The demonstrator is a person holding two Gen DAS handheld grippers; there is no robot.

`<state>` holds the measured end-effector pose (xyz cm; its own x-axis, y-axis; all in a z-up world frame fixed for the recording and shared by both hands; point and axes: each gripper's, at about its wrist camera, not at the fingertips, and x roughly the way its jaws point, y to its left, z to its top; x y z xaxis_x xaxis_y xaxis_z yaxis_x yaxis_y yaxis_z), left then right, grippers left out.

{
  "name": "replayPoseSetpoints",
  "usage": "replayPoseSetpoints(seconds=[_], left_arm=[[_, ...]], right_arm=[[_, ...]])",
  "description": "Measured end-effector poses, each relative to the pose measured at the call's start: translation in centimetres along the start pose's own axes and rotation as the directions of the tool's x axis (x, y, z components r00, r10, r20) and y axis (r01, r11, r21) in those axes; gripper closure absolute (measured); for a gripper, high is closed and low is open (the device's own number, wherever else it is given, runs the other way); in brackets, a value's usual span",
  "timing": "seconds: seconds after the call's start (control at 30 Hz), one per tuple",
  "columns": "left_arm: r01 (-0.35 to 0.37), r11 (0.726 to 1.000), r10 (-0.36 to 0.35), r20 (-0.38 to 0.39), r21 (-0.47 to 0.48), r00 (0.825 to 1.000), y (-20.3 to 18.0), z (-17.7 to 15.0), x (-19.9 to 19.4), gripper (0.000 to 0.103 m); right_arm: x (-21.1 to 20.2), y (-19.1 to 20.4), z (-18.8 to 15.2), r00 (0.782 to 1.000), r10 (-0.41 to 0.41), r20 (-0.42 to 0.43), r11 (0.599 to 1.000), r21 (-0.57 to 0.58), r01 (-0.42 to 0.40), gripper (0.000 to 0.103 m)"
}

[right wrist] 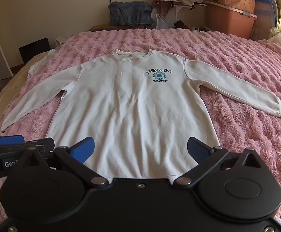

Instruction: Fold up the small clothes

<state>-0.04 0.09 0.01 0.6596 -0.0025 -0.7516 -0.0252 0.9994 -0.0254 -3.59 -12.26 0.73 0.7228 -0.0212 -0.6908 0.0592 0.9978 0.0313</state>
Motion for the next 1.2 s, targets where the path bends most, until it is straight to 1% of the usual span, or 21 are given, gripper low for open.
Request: replayPoseSetpoints(seconds=[0.27,0.4,1.2], left_arm=[[0.002,1.0,-0.002,-0.004,0.001,1.0,0.0,-0.2,0.08,0.036],[0.002,1.0,-0.002,-0.018,0.003,1.0,0.06,-0.06,0.53,0.036],[-0.002,1.0,0.003,-0.027,0.005,1.0,0.09,-0.1,0.53,0.036]], right_arm=[[-0.05,-0.02,0.02,1.0,0.003,-0.004,1.0,0.001,-0.003,0.0],[-0.16,0.06,0.11,1.0,0.005,-0.01,1.0,0.002,-0.005,0.0],[-0.16,0.06,-0.07,1.0,0.003,-0.009,1.0,0.003,-0.003,0.0]])
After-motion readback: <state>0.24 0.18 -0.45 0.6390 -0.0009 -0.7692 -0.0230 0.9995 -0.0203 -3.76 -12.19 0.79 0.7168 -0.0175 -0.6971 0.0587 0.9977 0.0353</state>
